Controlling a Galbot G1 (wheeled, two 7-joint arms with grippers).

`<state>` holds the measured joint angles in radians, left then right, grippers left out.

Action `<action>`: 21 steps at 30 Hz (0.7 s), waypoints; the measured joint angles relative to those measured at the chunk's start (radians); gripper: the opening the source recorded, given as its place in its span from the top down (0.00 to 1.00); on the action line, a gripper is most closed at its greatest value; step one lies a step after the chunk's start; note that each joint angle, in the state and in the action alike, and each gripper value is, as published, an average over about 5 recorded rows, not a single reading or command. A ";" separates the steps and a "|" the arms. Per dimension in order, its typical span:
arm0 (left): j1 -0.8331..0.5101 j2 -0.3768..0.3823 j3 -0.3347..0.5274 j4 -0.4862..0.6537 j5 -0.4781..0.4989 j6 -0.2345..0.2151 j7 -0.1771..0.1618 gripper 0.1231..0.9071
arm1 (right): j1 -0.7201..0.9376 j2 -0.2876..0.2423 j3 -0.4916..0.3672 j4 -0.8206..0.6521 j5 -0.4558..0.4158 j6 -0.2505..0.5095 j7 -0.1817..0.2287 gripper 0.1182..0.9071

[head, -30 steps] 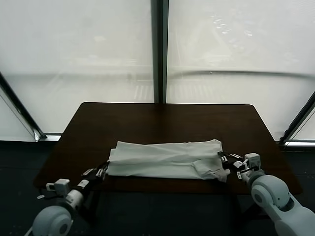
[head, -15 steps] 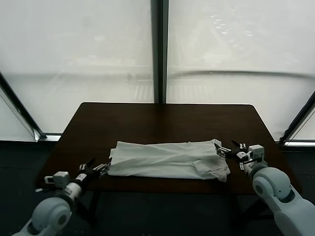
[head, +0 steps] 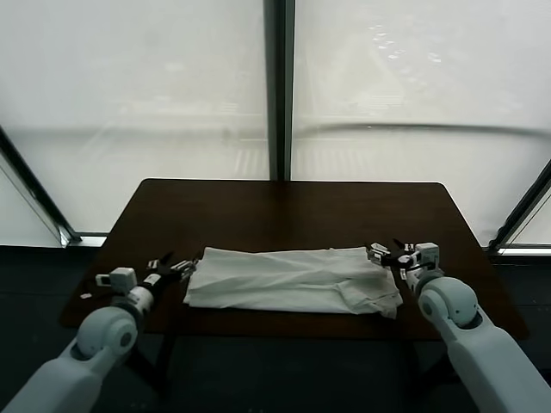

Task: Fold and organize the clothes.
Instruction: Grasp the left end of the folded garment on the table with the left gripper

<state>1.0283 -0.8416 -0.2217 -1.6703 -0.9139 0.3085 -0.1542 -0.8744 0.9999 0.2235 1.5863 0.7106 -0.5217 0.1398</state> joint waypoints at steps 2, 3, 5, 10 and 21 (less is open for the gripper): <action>-0.012 -0.001 0.012 0.007 -0.013 0.009 0.009 0.00 | 0.005 0.003 -0.003 -0.005 0.000 -0.005 0.003 0.14; -0.018 -0.001 0.017 0.010 -0.020 0.012 0.012 0.00 | 0.006 0.004 -0.005 -0.006 0.001 -0.007 0.004 0.15; -0.031 -0.003 0.029 0.014 -0.031 0.019 0.016 0.00 | 0.007 0.005 -0.006 -0.008 0.001 -0.010 0.004 0.16; -0.066 -0.015 0.061 0.027 -0.047 0.028 0.017 0.00 | 0.007 0.006 -0.004 -0.008 0.002 -0.011 0.005 0.18; -0.108 -0.022 0.106 0.044 -0.043 0.030 0.022 0.11 | 0.007 0.005 0.001 -0.009 0.004 -0.011 0.004 0.38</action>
<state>0.9201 -0.8636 -0.1158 -1.6261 -0.9569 0.3381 -0.1319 -0.8673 1.0053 0.2244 1.5769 0.7143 -0.5323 0.1437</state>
